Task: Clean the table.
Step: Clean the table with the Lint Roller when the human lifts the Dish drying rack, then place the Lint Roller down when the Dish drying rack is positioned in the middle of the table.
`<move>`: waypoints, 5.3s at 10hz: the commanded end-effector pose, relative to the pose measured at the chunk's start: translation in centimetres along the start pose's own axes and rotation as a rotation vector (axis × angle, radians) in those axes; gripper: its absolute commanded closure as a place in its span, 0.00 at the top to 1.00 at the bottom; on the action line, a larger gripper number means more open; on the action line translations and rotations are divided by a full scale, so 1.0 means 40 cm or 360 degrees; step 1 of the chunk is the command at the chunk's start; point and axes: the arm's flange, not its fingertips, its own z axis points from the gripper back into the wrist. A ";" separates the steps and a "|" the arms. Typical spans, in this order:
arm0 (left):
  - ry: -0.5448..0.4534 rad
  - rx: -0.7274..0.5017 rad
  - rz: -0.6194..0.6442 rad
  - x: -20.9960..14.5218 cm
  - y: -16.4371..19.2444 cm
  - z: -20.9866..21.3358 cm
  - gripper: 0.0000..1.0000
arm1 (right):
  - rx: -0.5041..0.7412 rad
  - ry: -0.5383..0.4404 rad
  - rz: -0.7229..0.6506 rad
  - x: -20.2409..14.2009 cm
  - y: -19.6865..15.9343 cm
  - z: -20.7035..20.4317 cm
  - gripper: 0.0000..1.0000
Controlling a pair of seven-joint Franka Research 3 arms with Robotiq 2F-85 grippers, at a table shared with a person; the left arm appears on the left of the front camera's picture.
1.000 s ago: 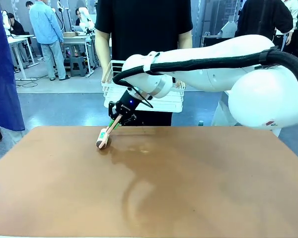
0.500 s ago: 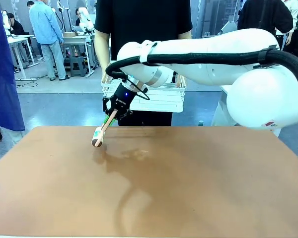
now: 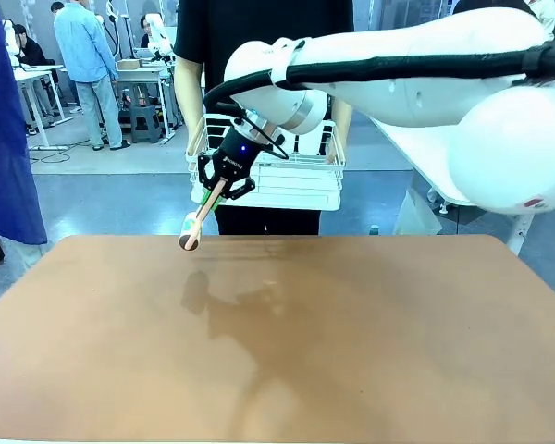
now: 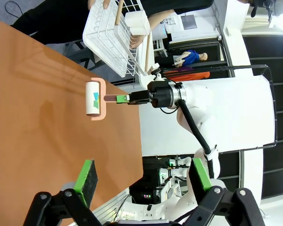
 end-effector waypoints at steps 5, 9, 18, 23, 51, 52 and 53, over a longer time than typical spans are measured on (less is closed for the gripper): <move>-0.0011 -0.0003 -0.0006 0.000 -0.004 0.007 1.00 | -0.0397 -0.0159 0.0207 -0.274 -0.198 0.307 0.21; -0.0011 -0.0003 -0.0006 0.000 -0.004 0.007 1.00 | -0.0530 -0.0336 0.0280 -0.495 -0.549 0.545 0.21; -0.0011 -0.0003 -0.0006 0.000 -0.004 0.007 1.00 | -0.0519 -0.0323 0.0147 -0.642 -0.780 0.577 0.21; -0.0011 -0.0003 -0.0006 0.000 -0.004 0.007 1.00 | -0.0519 -0.0323 0.0147 -0.642 -0.780 0.577 0.21; -0.0011 -0.0003 -0.0006 0.000 -0.004 0.007 1.00 | -0.0519 -0.0323 0.0147 -0.642 -0.780 0.577 0.21; -0.0011 -0.0003 -0.0006 0.000 -0.004 0.007 1.00 | -0.0519 -0.0323 0.0147 -0.642 -0.780 0.577 0.21; -0.0011 -0.0003 -0.0006 0.000 -0.004 0.007 1.00 | -0.0519 -0.0323 0.0147 -0.642 -0.780 0.577 0.21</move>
